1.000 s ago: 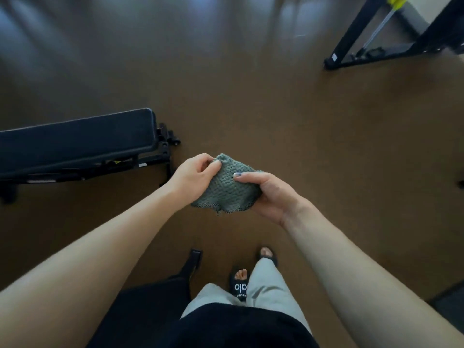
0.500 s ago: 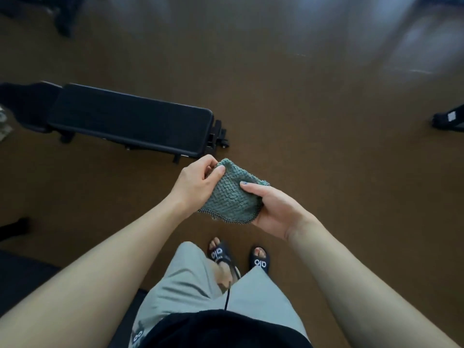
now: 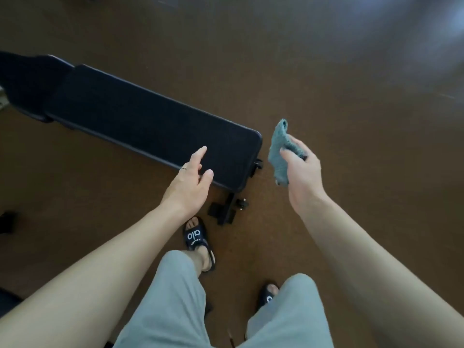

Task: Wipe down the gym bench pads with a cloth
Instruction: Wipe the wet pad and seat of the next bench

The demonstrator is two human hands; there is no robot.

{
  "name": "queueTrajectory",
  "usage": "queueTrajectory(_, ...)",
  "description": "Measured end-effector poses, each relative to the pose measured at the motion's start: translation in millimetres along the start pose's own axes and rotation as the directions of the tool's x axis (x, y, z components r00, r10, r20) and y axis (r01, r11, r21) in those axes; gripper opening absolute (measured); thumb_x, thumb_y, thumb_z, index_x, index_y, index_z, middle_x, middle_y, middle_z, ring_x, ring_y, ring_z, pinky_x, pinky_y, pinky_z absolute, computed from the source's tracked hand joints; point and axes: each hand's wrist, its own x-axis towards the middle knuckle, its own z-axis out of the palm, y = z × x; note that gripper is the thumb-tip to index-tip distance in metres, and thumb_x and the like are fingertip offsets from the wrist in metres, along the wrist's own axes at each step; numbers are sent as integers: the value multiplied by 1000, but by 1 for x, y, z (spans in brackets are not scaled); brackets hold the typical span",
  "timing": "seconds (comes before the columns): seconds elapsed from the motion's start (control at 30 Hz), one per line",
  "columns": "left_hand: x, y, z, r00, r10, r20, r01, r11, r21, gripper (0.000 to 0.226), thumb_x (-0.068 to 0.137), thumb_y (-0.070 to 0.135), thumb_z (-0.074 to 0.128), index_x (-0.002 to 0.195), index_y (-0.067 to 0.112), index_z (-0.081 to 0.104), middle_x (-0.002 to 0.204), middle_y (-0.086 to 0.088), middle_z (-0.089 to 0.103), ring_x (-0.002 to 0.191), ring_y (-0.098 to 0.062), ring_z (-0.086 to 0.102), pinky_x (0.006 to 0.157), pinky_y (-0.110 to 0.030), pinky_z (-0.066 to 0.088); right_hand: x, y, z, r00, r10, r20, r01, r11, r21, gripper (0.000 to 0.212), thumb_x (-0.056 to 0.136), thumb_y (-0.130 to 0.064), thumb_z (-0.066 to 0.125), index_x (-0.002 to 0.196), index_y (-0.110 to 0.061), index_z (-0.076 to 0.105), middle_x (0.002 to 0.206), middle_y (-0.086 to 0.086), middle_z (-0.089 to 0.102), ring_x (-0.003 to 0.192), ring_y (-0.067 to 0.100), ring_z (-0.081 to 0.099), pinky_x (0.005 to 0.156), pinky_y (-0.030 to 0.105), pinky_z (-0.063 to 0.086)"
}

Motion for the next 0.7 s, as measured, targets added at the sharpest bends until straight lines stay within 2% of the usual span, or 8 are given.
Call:
queueTrajectory(0.07,41,-29,10,1000,-11,-22,12,999,32,57,108,43,39,157,49,11,154,-1,40,131,-20,49,100,-43,48,39,15,28,977,-212,35,215,962,-168,40,103,-14,57,141,-26,59,130,-8,65,115,6,63,95,20,54)
queueTrajectory(0.1,59,-41,18,999,-10,-41,12,999,51,58,107,43,39,157,49,10,155,-1,38,132,-22,48,102,-45,47,58,30,40,943,-322,83,332,897,-292,42,103,-13,57,143,-25,57,135,-8,63,120,4,60,101,21,51)
queueTrajectory(0.17,94,-66,40,995,32,-94,-22,994,112,59,107,40,41,159,43,14,154,-4,40,133,-24,46,107,-45,43,98,77,59,849,-449,278,523,640,-563,49,100,-13,60,147,-21,52,149,-2,55,138,13,49,116,33,41)
queueTrajectory(0.23,128,-92,67,980,87,-181,-55,984,171,58,105,36,45,159,34,21,153,-6,43,136,-27,43,112,-46,37,131,137,74,796,-322,513,601,322,-732,52,100,-30,60,150,-23,48,159,1,43,151,19,31,126,42,22)
queueTrajectory(0.3,159,-119,94,954,152,-258,-92,969,229,53,104,32,49,154,28,32,149,-7,47,136,-27,42,114,-48,36,152,191,79,768,-264,584,626,117,-771,53,101,-49,52,150,-27,49,160,0,41,154,21,25,127,46,15)
queueTrajectory(0.43,214,-160,134,825,343,-450,-217,926,308,25,99,26,57,122,17,60,121,-4,60,109,-22,56,97,-37,45,195,229,95,654,-489,578,663,1,-749,56,105,-47,36,156,-25,37,164,6,31,155,25,20,127,47,17)
queueTrajectory(0.57,245,-174,160,701,366,-612,-232,928,290,16,99,30,52,95,18,62,95,1,61,85,-15,55,81,-35,44,236,226,115,747,-394,535,563,-52,-825,64,105,-57,19,163,-31,5,171,6,-6,157,23,-11,127,41,-7)
queueTrajectory(0.7,250,-178,175,549,364,-752,-248,931,269,22,99,31,48,84,18,57,84,4,57,76,-17,52,74,-37,40,253,237,116,731,-414,542,556,-98,-825,68,104,-58,17,163,-28,2,170,5,-14,156,22,-17,126,40,-12)
